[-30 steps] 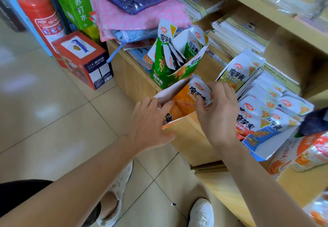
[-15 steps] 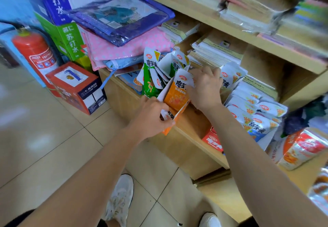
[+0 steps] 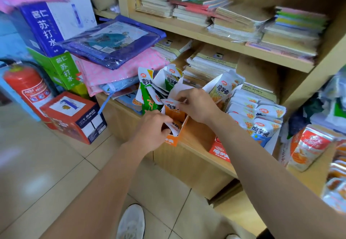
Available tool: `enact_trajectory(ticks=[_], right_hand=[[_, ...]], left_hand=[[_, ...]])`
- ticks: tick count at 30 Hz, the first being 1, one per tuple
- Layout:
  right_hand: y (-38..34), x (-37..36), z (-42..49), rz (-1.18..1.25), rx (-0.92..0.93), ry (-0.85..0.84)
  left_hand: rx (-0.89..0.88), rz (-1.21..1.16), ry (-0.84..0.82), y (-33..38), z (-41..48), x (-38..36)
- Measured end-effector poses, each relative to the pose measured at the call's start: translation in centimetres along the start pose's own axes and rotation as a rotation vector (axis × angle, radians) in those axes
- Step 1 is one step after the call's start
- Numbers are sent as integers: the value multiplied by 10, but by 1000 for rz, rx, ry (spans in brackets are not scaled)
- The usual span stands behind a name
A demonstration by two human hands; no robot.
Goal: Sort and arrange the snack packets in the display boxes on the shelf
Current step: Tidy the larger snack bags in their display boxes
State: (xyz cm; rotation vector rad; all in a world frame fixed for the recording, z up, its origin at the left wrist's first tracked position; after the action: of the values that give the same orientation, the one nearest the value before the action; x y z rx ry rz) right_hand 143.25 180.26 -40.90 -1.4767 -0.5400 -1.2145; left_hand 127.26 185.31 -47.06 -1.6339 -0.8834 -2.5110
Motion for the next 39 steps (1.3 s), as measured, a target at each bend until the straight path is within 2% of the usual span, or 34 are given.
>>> enact_trajectory(ticks=[3, 8, 13, 17, 23, 26, 31, 35, 39], right_hand=[[-6, -4, -8, -30, 16, -63], [-12, 1, -18, -19, 43, 9], [-12, 3, -20, 86, 59, -5], [-13, 3, -21, 119, 58, -26], [-13, 7, -22, 234, -16, -146], [-10, 6, -19, 310, -58, -160], [-1, 3, -16, 376, -85, -161], [1, 0, -21, 433, -66, -181], [9, -1, -20, 500, -60, -122]], left_hand=[[-46, 33, 41, 6, -3, 1], [-32, -22, 185, 7, -12, 7], [42, -110, 472, 16, -11, 33], [128, -88, 494, 27, -6, 40], [224, -57, 501, 24, -12, 47], [230, -67, 506, 20, -14, 45], [345, -132, 597, 9, -16, 41], [311, -225, 631, 13, -14, 44], [271, -287, 644, 17, -3, 41]])
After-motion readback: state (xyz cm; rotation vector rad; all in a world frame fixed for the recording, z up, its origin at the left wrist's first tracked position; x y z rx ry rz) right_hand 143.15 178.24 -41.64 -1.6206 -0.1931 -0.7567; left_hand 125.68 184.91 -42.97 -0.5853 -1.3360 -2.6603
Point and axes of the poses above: each hand's wrist, its own z-axis towards the middle knuckle, its own x-axis out of the back of the hand, y = z × x, the point moved 3 cm from there along z, towards the middle knuckle, and after that the axes turned 14 degrees about -x, right-handed, at the moved point
